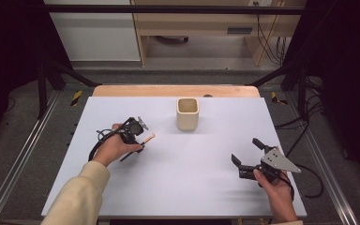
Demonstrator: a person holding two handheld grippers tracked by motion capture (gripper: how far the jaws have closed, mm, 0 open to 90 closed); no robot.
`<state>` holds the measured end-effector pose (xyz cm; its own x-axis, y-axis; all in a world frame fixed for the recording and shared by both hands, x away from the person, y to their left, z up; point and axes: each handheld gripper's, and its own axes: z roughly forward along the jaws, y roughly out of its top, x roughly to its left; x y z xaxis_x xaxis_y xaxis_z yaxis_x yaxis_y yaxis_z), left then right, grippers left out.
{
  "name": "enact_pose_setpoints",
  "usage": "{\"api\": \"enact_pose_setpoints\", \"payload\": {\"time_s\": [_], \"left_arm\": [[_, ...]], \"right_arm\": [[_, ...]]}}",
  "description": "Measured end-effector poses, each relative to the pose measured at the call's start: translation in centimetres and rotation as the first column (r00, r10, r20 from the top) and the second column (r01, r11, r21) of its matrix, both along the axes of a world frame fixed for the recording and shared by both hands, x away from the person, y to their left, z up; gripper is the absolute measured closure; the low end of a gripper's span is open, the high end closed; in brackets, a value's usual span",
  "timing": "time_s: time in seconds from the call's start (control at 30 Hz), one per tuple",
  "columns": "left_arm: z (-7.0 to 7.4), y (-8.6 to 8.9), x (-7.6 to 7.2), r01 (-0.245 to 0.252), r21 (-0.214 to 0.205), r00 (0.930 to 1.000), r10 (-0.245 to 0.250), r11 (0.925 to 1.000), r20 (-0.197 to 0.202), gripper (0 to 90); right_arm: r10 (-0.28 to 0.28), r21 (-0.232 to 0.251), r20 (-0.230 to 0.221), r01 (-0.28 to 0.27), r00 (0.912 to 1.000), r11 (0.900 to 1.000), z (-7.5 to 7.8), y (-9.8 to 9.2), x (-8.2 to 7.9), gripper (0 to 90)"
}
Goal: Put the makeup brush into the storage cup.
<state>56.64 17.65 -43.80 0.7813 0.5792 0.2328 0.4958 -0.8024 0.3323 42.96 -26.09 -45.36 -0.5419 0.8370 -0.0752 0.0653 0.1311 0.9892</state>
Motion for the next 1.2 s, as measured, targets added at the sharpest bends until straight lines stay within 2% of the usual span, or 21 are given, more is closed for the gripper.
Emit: {"api": "enact_pose_setpoints", "payload": {"time_s": [0.2,0.23,0.5,0.97,1.1,1.2], "left_arm": [[-0.07,-0.02,-0.05,0.009,0.01,0.9995,-0.009,0.9999,-0.03,49.8],[-0.06,-0.02,-0.05,0.01,0.009,0.9995,-0.009,0.9999,-0.031,53.5],[-0.02,-0.07,-0.01,0.02,0.001,0.9994,-0.02,0.9998,-0.029,65.2],[-0.24,-0.41,0.05,0.027,0.004,0.999,-0.027,0.9996,-0.036,74.2],[-0.37,-0.47,0.08,0.023,0.003,0.9984,-0.023,0.9997,-0.052,75.2],[-0.45,-0.48,0.11,0.023,0.005,0.9985,-0.023,0.9997,-0.049,75.3]], "right_arm": [[0.0,-0.002,-0.003,0.0,1.0,1.0,0.01,0.01,-0.02,2.6],[0.001,0.0,-0.001,-0.001,1.0,1.0,0.0,0.01,-0.01,2.6],[0.002,0.001,-0.001,-0.002,1.0,1.0,-0.02,0.03,0.02,2.7],[0.003,0.001,-0.002,-0.003,1.0,1.0,-0.02,0.02,0.01,2.8],[0.004,-0.001,-0.002,-0.004,1.0,1.0,-0.03,0.02,0.03,2.8],[0.004,0.001,-0.003,-0.004,1.0,1.0,-0.02,0.02,0.02,2.8]]}}
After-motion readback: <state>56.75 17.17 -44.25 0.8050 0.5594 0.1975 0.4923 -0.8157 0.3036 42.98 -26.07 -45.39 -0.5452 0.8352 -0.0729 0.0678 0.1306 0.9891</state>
